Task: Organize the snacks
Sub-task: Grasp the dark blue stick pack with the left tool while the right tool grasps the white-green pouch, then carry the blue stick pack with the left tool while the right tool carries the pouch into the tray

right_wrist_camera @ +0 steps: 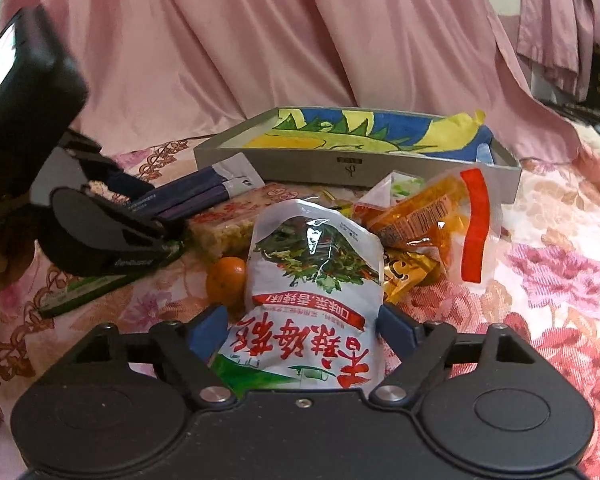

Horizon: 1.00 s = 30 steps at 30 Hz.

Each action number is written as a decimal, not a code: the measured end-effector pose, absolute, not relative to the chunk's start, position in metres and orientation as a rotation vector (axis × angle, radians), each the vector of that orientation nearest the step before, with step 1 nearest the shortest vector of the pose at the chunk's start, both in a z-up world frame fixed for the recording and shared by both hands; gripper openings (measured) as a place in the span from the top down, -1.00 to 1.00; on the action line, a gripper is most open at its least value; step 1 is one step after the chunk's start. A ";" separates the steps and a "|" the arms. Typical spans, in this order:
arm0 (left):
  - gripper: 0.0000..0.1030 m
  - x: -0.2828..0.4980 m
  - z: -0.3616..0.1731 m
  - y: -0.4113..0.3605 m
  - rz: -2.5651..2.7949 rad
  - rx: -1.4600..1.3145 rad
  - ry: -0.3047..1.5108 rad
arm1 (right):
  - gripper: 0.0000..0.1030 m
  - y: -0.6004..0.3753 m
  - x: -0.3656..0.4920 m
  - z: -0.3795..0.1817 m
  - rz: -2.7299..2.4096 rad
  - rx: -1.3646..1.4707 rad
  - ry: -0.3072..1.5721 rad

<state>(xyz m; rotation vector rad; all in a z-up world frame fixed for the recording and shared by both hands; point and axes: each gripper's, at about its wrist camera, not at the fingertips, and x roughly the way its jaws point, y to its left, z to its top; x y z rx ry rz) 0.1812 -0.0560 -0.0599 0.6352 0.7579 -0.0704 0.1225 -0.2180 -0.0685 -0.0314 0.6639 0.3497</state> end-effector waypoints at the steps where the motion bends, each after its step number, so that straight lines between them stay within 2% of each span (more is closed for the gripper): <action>1: 0.20 0.180 -0.058 -0.055 -0.071 0.621 0.762 | -0.62 -0.219 0.124 -0.068 0.348 -0.022 0.670; 11: 0.27 0.153 -0.041 -0.042 -0.090 0.367 0.863 | -0.34 -0.229 0.123 -0.066 0.345 0.037 0.701; 14: 0.27 0.145 -0.042 -0.040 -0.098 0.307 0.885 | -0.34 -0.232 0.121 -0.065 0.347 0.053 0.708; 18: 0.27 0.144 -0.045 -0.035 -0.094 0.244 0.907 | -0.47 -0.231 0.121 -0.068 0.354 0.053 0.707; 21: 0.29 0.142 -0.045 -0.033 -0.095 0.204 0.909 | -0.47 -0.230 0.120 -0.068 0.355 0.047 0.704; 30: 0.31 0.111 -0.047 -0.024 -0.137 -0.034 0.971 | -0.04 -0.247 0.109 -0.060 0.348 0.146 0.761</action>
